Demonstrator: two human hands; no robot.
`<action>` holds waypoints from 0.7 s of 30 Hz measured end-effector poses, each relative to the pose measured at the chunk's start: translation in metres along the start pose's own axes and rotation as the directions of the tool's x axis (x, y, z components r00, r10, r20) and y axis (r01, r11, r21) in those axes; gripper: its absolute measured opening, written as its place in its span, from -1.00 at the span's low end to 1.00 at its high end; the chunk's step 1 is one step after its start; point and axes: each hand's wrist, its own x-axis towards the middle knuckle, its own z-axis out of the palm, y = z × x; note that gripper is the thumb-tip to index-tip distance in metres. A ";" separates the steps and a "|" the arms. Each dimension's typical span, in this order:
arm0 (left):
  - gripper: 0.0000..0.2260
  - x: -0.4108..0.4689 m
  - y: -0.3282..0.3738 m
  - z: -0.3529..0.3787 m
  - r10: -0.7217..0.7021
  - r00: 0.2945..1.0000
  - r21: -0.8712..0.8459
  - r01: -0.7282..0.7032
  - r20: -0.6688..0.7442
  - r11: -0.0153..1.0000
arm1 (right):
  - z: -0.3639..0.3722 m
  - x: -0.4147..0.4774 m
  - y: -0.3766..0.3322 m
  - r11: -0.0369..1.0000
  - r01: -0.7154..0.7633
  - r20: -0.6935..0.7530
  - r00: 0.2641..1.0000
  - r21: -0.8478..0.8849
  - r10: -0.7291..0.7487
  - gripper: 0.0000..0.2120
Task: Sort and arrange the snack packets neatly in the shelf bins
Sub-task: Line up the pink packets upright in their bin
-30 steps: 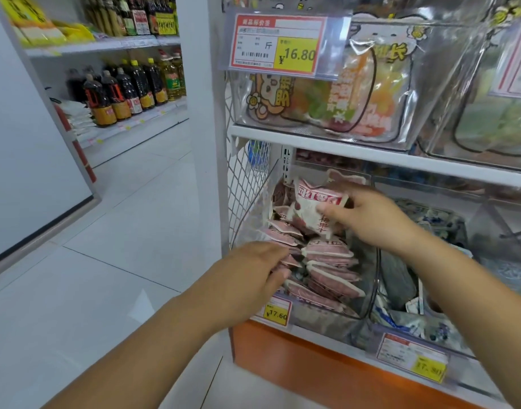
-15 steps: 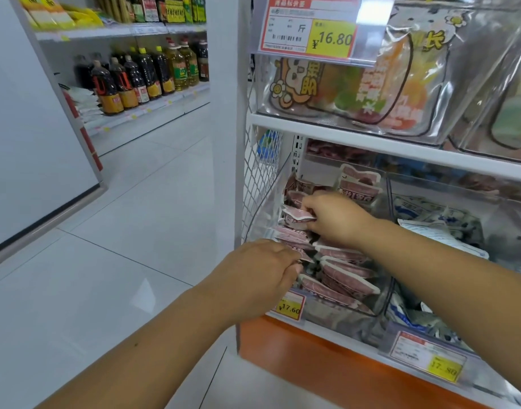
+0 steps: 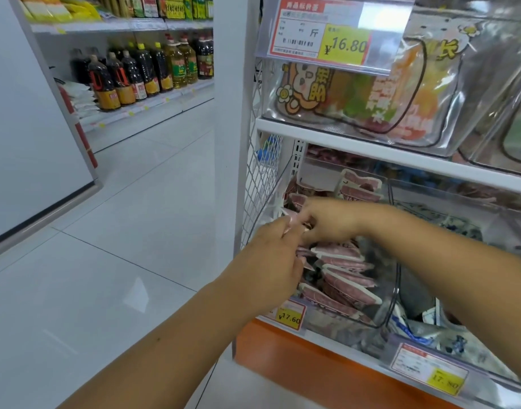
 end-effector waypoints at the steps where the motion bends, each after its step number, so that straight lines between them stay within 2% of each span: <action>1: -0.49 0.005 0.001 0.002 -0.022 1.000 0.011 0.022 0.023 1.000 | -0.007 -0.007 0.003 0.997 -0.027 0.030 0.999 0.073 0.025 -0.91; 3: -0.47 0.019 0.002 0.005 -0.056 0.996 0.043 0.054 0.065 0.998 | -0.019 -0.017 0.014 0.979 -0.084 -0.101 0.989 0.185 0.104 -0.87; 5: -0.45 0.034 0.002 0.009 -0.084 0.988 0.079 0.075 0.126 0.994 | -0.024 -0.011 0.026 0.980 -0.106 -0.339 0.928 0.168 0.158 -0.82; 6: -0.45 0.040 0.002 0.011 -0.092 0.984 0.106 0.076 0.153 0.991 | -0.024 -0.004 0.028 0.983 -0.094 -0.404 0.903 0.156 0.150 -0.81; 11: -0.46 0.049 -0.004 0.020 -0.063 0.984 0.207 0.028 0.165 0.978 | -0.015 0.048 0.028 0.998 -0.032 -0.439 0.897 0.058 0.054 -0.68; 16: -0.49 0.045 -0.005 0.020 -0.040 0.987 0.223 0.005 0.154 0.975 | -0.016 0.066 0.033 0.998 0.003 -0.503 0.864 -0.063 -0.035 -0.92; 19: -0.50 0.045 -0.005 0.020 -0.039 0.989 0.215 0.007 0.145 0.977 | -0.021 0.050 0.032 1.000 0.009 -0.547 0.837 -0.014 -0.016 -0.98; 21: -0.51 0.045 -0.004 0.019 -0.048 0.986 0.204 0.015 0.162 0.979 | -0.024 0.032 0.028 1.000 0.018 -0.611 0.791 0.003 -0.012 -0.97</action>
